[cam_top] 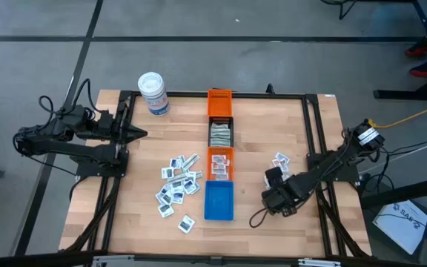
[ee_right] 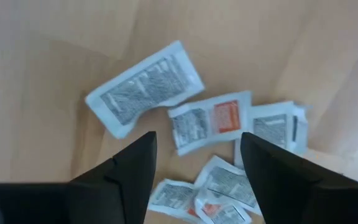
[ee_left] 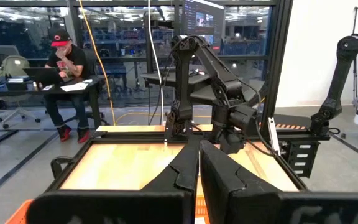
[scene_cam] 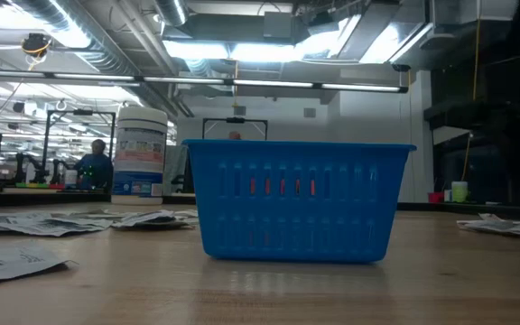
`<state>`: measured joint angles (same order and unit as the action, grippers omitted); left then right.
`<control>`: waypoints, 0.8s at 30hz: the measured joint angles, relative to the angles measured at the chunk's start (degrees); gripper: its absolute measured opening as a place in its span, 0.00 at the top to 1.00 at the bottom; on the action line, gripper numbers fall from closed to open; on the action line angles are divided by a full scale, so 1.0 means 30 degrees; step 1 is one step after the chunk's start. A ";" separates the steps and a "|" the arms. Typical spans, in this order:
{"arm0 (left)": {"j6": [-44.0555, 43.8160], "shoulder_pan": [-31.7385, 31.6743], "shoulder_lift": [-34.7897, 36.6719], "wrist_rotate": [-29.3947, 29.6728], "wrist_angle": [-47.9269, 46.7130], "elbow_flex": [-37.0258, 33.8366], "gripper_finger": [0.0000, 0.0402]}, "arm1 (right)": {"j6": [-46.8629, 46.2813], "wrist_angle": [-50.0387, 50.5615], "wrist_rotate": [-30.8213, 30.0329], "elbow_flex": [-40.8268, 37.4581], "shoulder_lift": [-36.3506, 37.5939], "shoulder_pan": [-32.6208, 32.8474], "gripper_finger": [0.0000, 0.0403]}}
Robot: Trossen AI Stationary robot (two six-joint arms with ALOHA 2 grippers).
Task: Pick & Place First Aid Supplies
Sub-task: Put the orange ointment pack into the bottom orange bin
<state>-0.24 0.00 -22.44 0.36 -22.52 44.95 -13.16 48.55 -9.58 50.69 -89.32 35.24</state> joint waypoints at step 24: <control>-0.0004 0.0005 0.0002 0.0003 0.0004 0.0000 0.98 | 0.0034 -0.2136 -0.1614 -0.1516 -0.0211 0.1348 0.48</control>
<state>-0.25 0.01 -22.44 0.37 -22.51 44.95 -13.06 42.14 -14.42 46.14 -89.95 39.29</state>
